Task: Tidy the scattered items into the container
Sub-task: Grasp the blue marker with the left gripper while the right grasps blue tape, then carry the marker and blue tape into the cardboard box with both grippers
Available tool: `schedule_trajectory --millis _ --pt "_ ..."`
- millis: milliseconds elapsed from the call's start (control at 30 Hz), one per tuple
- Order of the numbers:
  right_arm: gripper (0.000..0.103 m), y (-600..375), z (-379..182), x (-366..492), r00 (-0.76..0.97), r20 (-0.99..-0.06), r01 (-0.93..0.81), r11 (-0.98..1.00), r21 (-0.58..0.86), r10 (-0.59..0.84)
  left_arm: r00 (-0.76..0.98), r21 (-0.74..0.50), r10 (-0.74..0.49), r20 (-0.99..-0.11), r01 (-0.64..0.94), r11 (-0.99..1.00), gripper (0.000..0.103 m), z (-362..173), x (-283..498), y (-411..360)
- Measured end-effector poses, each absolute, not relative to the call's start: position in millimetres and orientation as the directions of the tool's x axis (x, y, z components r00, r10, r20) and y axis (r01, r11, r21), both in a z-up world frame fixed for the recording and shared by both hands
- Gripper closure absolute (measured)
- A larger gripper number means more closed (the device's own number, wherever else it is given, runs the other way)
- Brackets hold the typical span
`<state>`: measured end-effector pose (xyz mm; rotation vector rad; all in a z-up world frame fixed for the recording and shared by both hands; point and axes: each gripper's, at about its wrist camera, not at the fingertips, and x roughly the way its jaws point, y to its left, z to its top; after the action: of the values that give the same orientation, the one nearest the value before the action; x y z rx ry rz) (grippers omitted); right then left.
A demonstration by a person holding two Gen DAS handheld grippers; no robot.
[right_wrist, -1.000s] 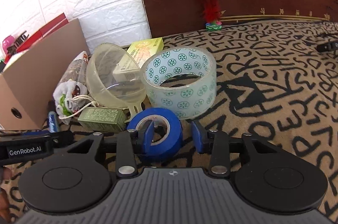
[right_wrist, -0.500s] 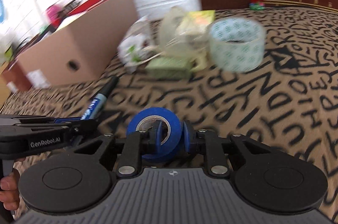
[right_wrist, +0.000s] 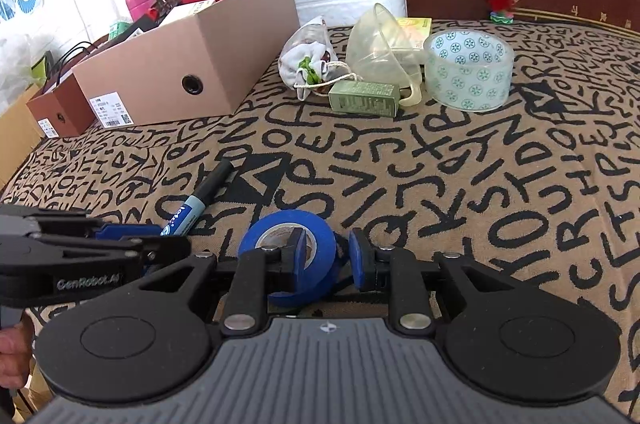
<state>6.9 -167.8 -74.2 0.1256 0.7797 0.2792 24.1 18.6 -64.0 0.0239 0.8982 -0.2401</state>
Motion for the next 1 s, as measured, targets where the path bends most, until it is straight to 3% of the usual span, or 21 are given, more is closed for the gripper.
schedule_trajectory --millis 33,100,200,233,300,467,600,633,733,800,833,1000 --pt "0.076 -168 -75 7 0.675 -0.676 -0.204 0.955 0.216 0.297 0.601 -0.073 -0.193 -0.776 0.218 0.973 0.08 -65 26 18" --pt "0.076 -168 -78 10 0.663 -0.684 -0.209 0.952 0.223 0.305 0.602 -0.06 -0.186 -0.776 0.224 0.973 0.091 -66 28 18" --pt "0.076 -165 -81 12 0.655 -0.691 -0.218 0.952 0.215 0.306 0.593 -0.076 -0.201 -0.78 0.229 0.971 0.091 -66 30 21" --pt "0.076 -162 -81 13 0.655 -0.693 -0.226 0.953 0.202 0.302 0.593 -0.083 -0.204 -0.779 0.225 0.971 0.084 -66 30 22" --pt "0.075 -159 -80 13 0.655 -0.697 -0.237 0.955 0.178 0.292 0.596 -0.086 -0.21 -0.775 0.229 0.97 0.084 -68 30 23" --pt "0.076 -156 -80 12 0.663 -0.696 -0.23 0.96 0.159 0.274 0.603 -0.05 -0.206 -0.77 0.265 0.963 0.092 -69 29 20" --pt "0.077 -151 -80 8 0.678 -0.693 -0.218 0.967 0.13 0.246 0.606 -0.074 -0.222 -0.763 0.26 0.963 0.092 -69 26 24" --pt "0.077 -150 -80 8 0.68 -0.693 -0.214 0.969 0.127 0.241 0.612 -0.079 -0.224 -0.759 0.255 0.964 0.091 -69 25 25" --pt "0.078 -149 -79 5 0.677 -0.695 -0.213 0.969 0.128 0.241 0.633 -0.059 -0.228 -0.74 0.276 0.959 0.073 -73 18 21" --pt "0.078 -145 -79 5 0.677 -0.699 -0.213 0.97 0.113 0.23 0.645 -0.009 -0.21 -0.735 0.3 0.954 0.079 -74 16 15" --pt "0.078 -143 -79 6 0.678 -0.701 -0.214 0.971 0.103 0.223 0.642 -0.009 -0.208 -0.738 0.298 0.954 0.091 -72 16 15" --pt "0.083 -140 -74 -3 0.675 -0.696 -0.214 0.968 0.132 0.245 0.635 -0.096 -0.246 -0.732 0.262 0.96 0.092 -67 8 28"
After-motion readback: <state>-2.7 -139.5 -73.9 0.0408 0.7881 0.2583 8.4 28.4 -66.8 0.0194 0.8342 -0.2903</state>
